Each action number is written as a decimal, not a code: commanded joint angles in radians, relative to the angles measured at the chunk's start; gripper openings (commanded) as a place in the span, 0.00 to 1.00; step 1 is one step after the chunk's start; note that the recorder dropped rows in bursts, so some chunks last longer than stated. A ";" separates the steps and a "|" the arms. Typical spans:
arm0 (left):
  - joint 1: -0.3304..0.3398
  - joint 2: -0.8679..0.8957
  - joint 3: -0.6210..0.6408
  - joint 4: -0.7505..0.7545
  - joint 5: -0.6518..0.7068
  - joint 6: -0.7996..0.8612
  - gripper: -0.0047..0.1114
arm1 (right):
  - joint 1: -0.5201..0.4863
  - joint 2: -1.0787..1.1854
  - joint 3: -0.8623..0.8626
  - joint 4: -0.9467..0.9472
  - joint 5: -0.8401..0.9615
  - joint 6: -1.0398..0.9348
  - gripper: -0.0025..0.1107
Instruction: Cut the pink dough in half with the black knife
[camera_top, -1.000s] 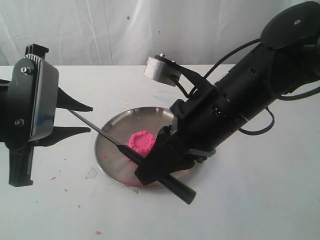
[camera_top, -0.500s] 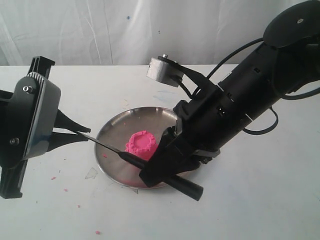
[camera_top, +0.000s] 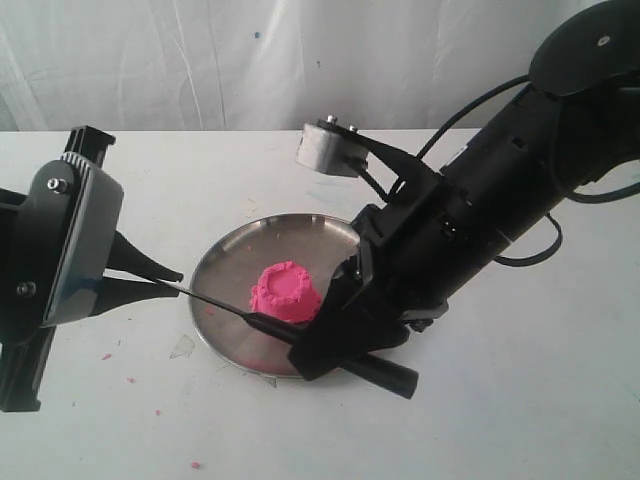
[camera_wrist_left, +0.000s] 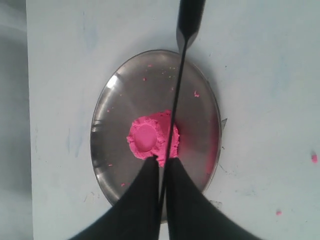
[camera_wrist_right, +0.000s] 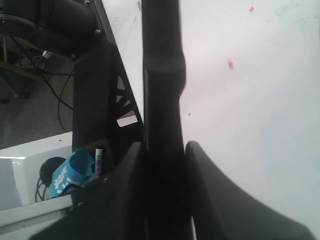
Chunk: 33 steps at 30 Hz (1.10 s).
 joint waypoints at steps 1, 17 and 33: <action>-0.006 -0.005 -0.005 -0.095 0.027 -0.048 0.04 | -0.001 0.000 0.001 -0.081 -0.090 0.004 0.25; -0.006 -0.005 -0.005 -0.095 0.096 -0.116 0.04 | -0.001 0.000 -0.068 -0.145 -0.134 -0.001 0.31; -0.006 -0.005 -0.005 -0.095 0.101 -0.124 0.04 | 0.041 0.000 -0.115 -0.283 -0.181 -0.026 0.44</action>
